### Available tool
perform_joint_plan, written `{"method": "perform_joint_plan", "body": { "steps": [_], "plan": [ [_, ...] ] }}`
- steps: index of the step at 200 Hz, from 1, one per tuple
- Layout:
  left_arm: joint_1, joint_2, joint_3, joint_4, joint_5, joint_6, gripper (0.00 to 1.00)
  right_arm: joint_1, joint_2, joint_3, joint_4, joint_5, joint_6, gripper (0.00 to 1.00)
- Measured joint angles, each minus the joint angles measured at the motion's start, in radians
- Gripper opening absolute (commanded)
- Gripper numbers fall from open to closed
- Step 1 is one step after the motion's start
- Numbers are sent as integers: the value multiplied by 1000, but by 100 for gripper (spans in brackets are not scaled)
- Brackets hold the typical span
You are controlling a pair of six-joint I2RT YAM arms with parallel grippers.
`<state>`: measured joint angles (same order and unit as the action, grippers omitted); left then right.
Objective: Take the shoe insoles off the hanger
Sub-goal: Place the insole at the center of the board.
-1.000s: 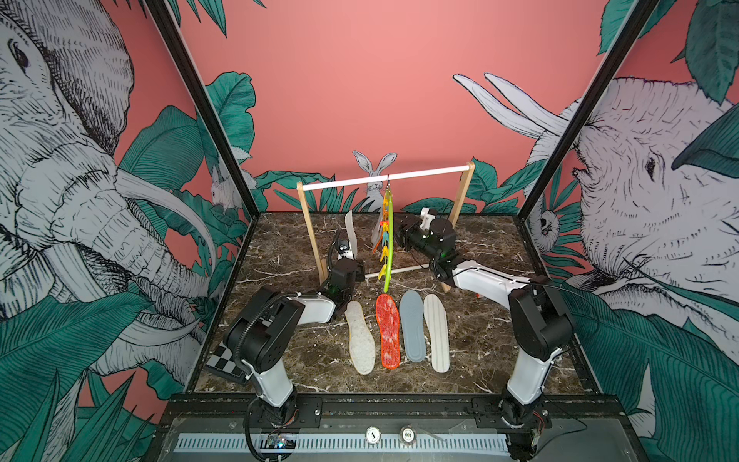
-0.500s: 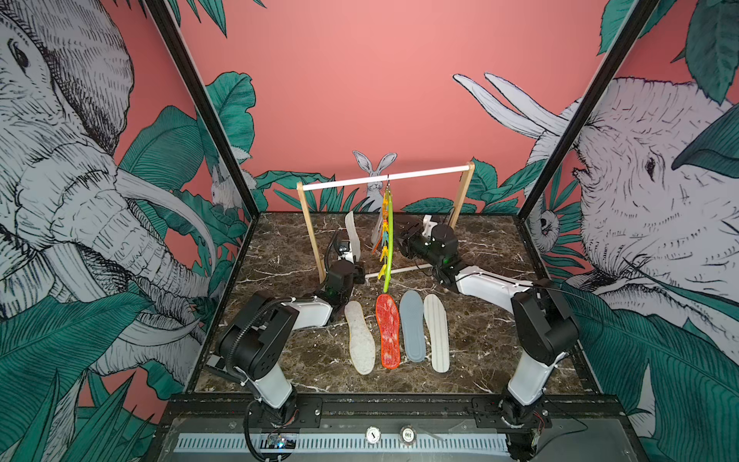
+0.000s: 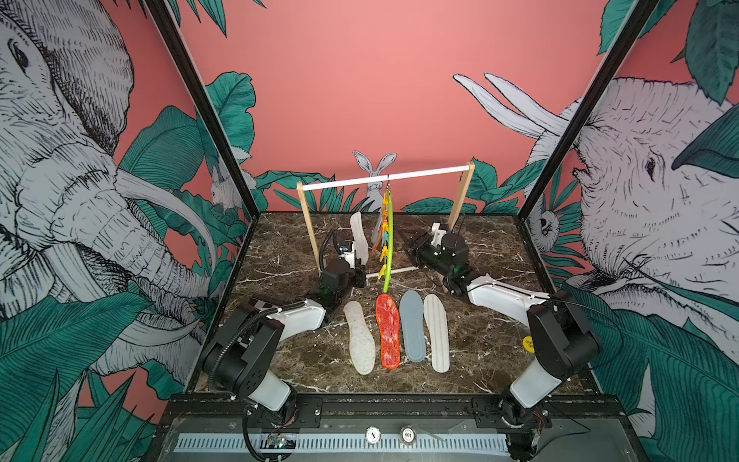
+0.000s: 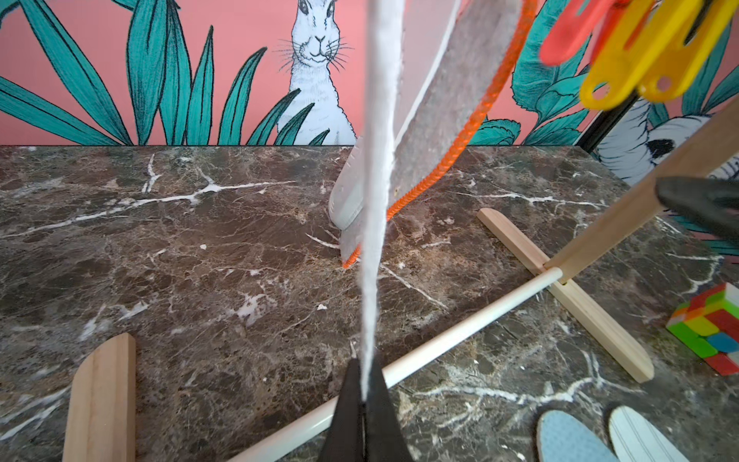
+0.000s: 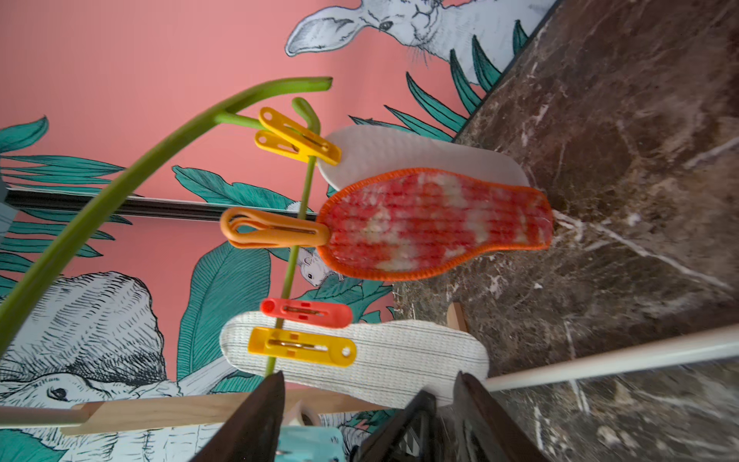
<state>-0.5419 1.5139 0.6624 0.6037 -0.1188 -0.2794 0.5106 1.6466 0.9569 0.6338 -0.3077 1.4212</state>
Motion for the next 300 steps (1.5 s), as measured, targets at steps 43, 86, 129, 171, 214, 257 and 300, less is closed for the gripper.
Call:
{"method": "perform_joint_plan", "body": {
  "steps": [43, 86, 129, 171, 214, 257, 300],
  "plan": [
    [13, -73, -24, -76, 85, -24, 0, -17, -44, -63, -91, -57, -96, 68],
    [16, -149, -78, -138, 175, -57, 0, -17, -112, -90, -174, -129, -241, 69],
    [22, -233, -120, -203, 276, -89, 0, -17, -117, -125, -205, -239, -351, 65],
    [22, -293, -127, -268, 440, -120, 0, -13, -57, -163, -115, -379, -368, 55],
    [24, -325, -127, -319, 626, -166, 0, 8, 2, -199, 27, -472, -328, 48],
    [24, -339, -127, -356, 751, -198, 0, 44, 2, -203, 117, -502, -306, 40],
    [24, -339, -127, -375, 813, -215, 0, 59, 2, -211, 154, -514, -296, 28]
  ]
}}
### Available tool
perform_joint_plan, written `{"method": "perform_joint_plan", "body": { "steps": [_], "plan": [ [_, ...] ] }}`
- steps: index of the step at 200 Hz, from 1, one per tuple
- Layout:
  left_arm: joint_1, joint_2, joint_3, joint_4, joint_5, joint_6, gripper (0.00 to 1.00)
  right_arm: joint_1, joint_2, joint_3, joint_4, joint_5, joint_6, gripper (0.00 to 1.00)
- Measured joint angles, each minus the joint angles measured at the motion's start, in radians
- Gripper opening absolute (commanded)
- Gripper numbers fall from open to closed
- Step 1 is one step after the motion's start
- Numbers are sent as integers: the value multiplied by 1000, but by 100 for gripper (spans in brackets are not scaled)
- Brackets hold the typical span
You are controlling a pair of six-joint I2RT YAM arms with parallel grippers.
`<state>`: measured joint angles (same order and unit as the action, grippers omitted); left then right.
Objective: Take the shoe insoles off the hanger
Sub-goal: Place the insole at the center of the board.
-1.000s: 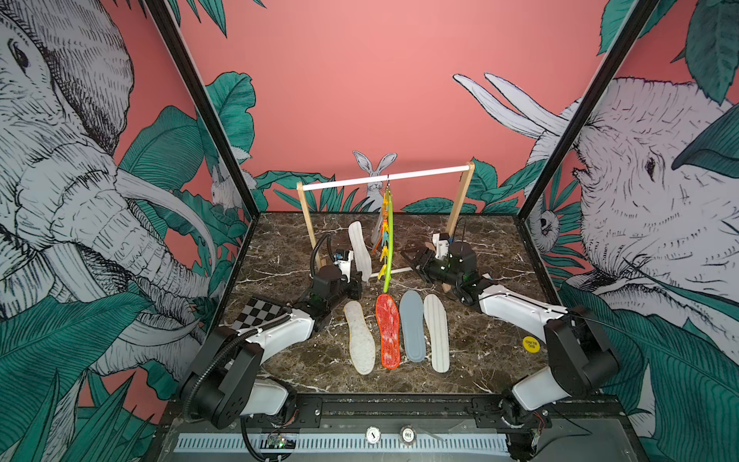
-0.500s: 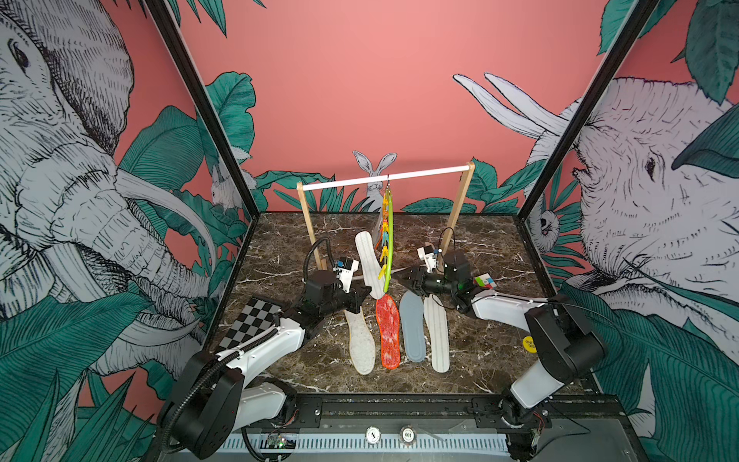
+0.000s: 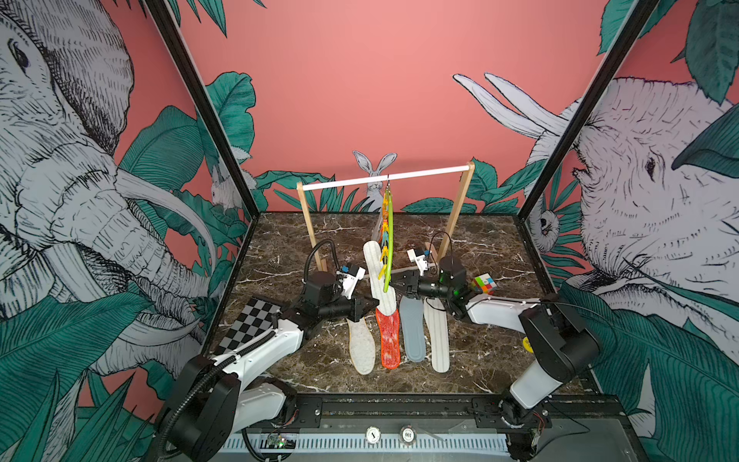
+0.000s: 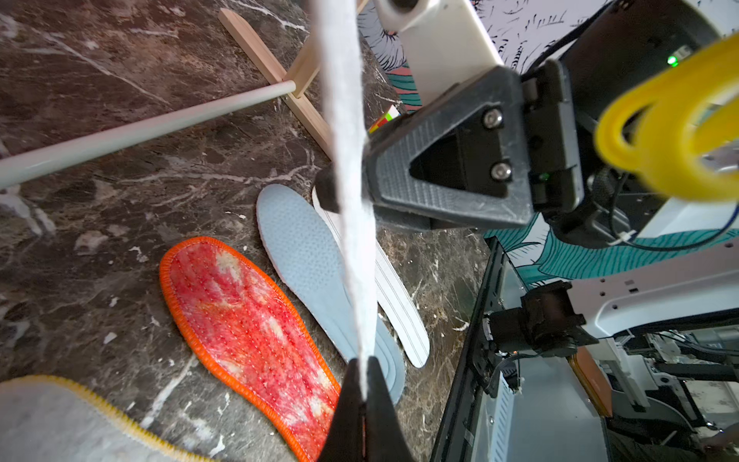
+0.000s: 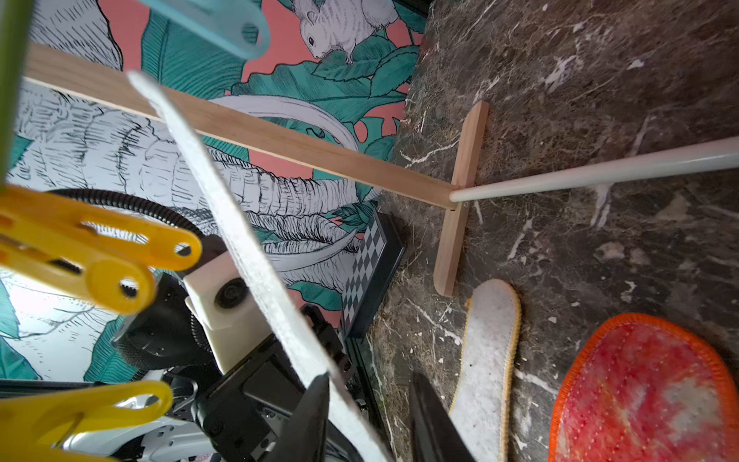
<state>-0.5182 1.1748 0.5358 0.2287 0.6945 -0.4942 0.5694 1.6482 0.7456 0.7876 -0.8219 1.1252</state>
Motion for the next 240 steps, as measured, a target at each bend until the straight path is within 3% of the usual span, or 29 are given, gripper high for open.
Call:
{"method": "perform_joint_plan", "body": {
  "steps": [44, 80, 92, 100, 108, 143, 150, 240],
  "plan": [
    [0, 0, 0, -1, 23, -11, 0, 5, -1, -4, 3, 2, 9, 19],
    [2, 0, 0, -12, 24, -12, 0, 13, -8, -4, 3, 3, 15, 5],
    [3, 0, 0, -21, 22, -13, 20, 16, -10, -4, 5, 4, 18, 0],
    [4, -1, 0, -26, 18, -15, 41, 18, -10, -4, 5, 6, 17, 0],
    [4, -4, 0, -34, 9, -11, 56, 20, -10, -4, 3, 7, 18, 0],
    [4, -44, -8, -76, -68, -8, 85, 23, -43, -10, -64, 30, -9, 0],
    [4, -58, -13, -84, -91, -2, 99, 23, -59, -14, -81, 35, -19, 0],
    [4, -299, -120, -169, -402, 50, 99, -35, -282, -129, -470, 144, -216, 0]
  ]
}}
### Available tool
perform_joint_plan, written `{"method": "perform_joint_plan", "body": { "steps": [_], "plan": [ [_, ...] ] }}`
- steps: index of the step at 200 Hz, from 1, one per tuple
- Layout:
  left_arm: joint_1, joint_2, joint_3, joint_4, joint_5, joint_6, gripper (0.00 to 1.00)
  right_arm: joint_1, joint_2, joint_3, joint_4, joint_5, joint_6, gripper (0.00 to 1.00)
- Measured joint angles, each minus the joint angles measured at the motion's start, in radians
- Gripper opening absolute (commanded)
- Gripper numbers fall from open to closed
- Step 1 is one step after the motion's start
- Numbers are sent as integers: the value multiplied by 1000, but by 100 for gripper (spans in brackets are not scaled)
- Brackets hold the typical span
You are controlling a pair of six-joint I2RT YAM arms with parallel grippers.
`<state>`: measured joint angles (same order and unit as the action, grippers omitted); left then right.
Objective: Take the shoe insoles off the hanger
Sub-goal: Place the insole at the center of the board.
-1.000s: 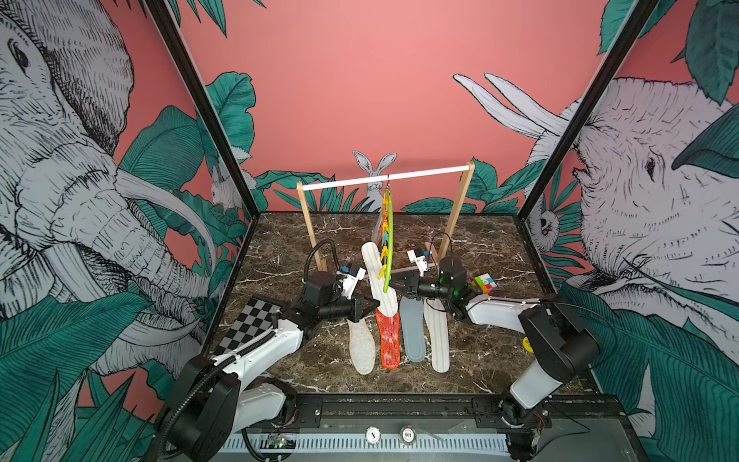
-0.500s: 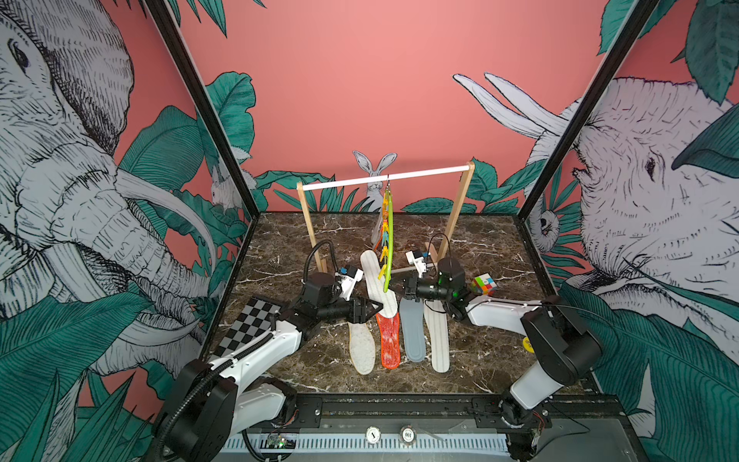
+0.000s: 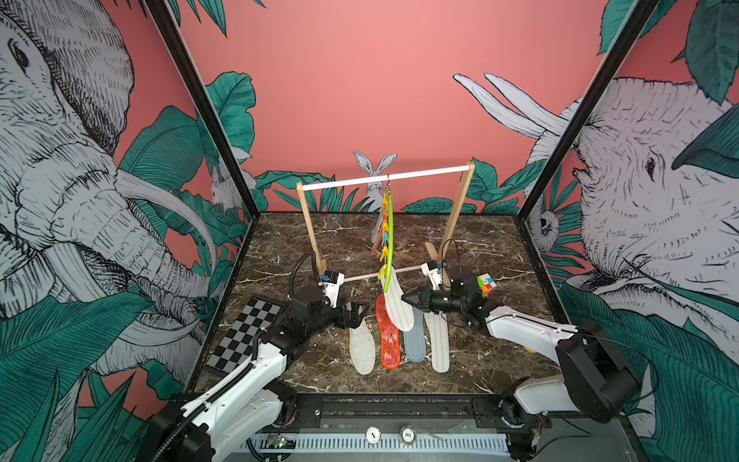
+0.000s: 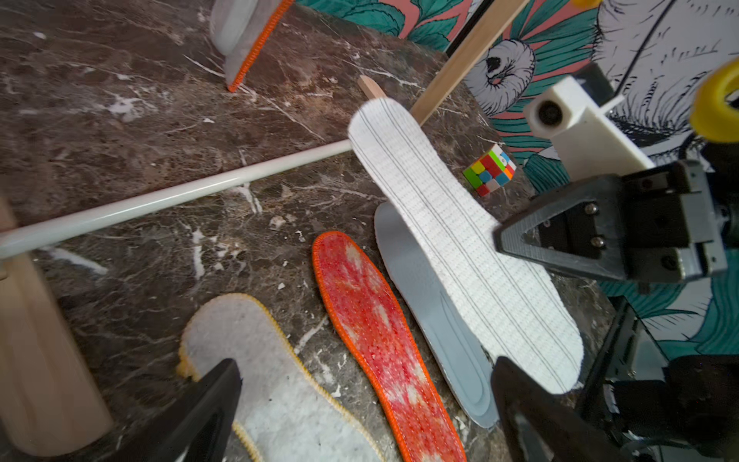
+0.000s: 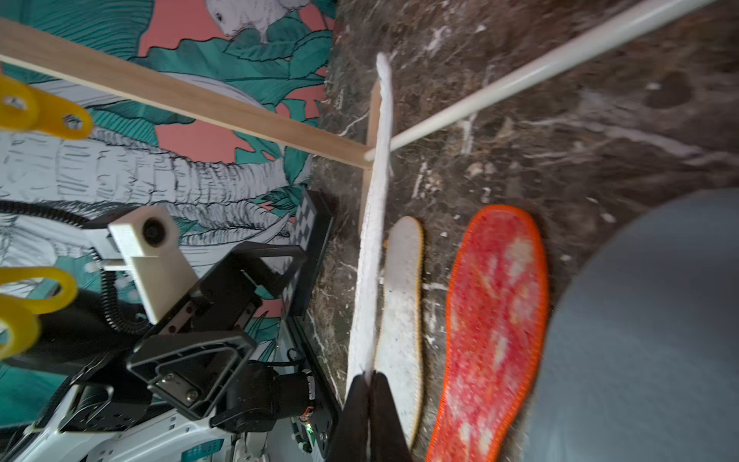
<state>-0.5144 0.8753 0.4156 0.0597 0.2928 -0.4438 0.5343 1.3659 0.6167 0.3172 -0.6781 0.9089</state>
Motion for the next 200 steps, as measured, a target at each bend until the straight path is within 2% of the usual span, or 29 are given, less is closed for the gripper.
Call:
{"method": "perform_joint_plan", "body": {
  "steps": [76, 135, 200],
  "plan": [
    [-9, -51, -34, 29, -99, 14, 97, -135, -272, -102, -354, 121, -162, 0],
    [-86, -49, -63, 91, -188, 11, 98, -258, -476, -181, -562, 152, -226, 0],
    [-96, 4, -63, 153, -226, 6, 98, -358, -534, -195, -681, 182, -250, 0]
  ]
}}
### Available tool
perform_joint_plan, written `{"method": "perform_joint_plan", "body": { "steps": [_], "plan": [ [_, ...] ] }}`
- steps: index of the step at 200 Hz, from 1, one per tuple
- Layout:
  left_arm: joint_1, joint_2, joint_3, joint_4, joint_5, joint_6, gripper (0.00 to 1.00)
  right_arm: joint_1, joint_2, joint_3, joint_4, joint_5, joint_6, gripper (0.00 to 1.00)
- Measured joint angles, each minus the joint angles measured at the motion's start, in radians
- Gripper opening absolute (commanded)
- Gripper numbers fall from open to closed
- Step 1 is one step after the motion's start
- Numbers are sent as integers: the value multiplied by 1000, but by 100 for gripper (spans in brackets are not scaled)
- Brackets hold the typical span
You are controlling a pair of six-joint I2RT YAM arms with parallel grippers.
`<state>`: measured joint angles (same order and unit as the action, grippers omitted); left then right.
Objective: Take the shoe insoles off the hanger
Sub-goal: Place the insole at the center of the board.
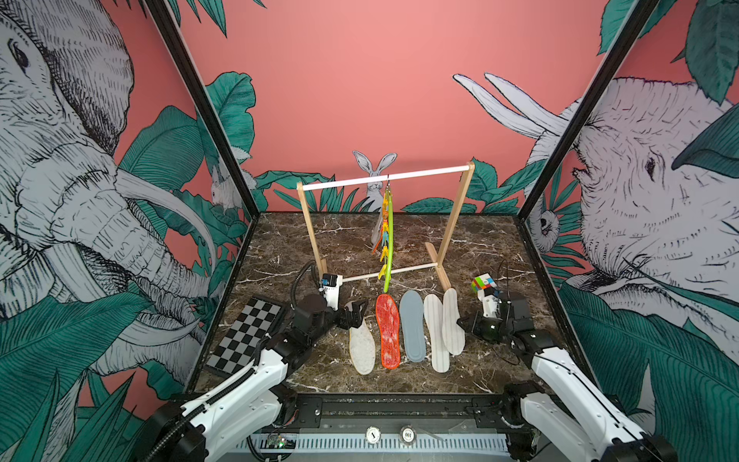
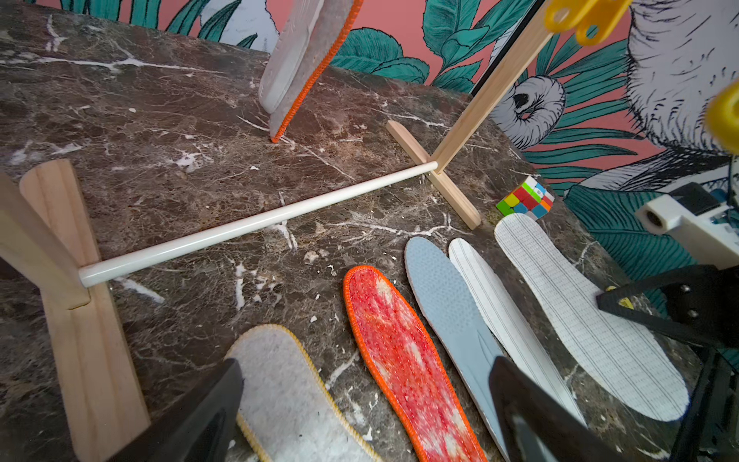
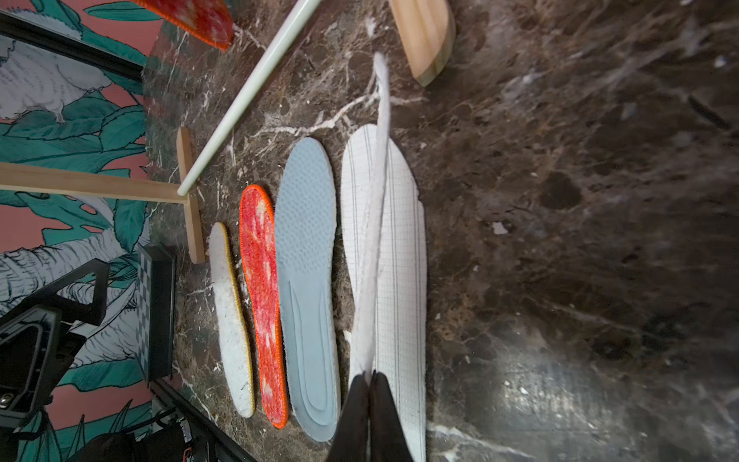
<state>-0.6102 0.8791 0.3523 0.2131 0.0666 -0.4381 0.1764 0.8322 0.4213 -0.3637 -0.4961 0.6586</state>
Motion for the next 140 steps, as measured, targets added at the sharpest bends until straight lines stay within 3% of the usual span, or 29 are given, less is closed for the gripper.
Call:
{"method": "perform_joint_plan", "body": {
  "steps": [140],
  "plan": [
    [0, 29, -2, 27, -21, -10, 98, -76, 60, 3, -145, 30, -64, 0]
  ]
}}
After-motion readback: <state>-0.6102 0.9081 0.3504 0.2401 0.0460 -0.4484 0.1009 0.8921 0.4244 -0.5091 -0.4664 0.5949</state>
